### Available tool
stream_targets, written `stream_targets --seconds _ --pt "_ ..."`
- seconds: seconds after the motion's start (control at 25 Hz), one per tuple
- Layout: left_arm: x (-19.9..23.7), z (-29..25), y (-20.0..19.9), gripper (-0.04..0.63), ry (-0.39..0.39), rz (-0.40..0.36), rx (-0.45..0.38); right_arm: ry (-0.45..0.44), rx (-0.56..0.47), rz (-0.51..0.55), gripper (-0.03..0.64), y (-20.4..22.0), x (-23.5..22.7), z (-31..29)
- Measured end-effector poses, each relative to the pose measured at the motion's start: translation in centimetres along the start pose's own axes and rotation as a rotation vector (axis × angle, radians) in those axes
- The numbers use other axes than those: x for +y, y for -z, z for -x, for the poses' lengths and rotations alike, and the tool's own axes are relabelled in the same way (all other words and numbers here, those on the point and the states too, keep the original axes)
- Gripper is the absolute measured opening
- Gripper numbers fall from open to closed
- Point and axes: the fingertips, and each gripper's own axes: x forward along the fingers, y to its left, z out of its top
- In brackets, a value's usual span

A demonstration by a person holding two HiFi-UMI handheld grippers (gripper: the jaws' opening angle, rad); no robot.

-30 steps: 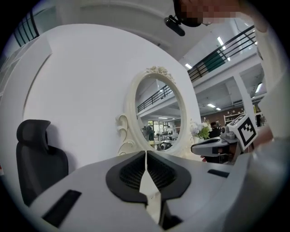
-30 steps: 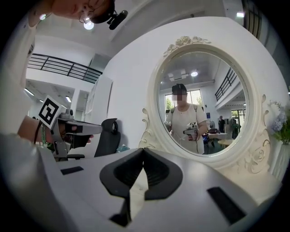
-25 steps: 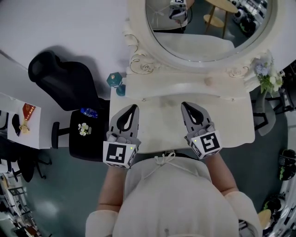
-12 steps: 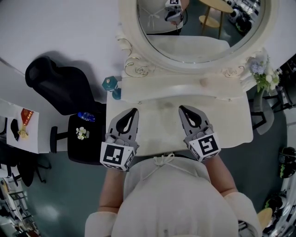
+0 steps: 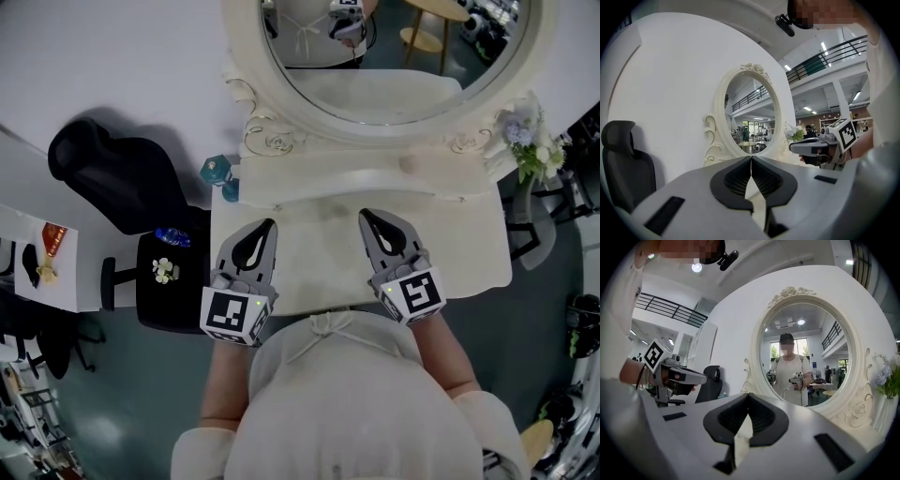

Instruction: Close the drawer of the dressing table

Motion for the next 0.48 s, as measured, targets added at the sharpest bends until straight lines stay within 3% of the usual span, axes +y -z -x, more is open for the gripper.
stream_targets --seconds 0.48 --pt "-1.2 -0.7 0.1 0.020 -0.017 -0.020 0.028 -0.007 -0.005 -0.039 0.003 0.3 -0.6 0.0"
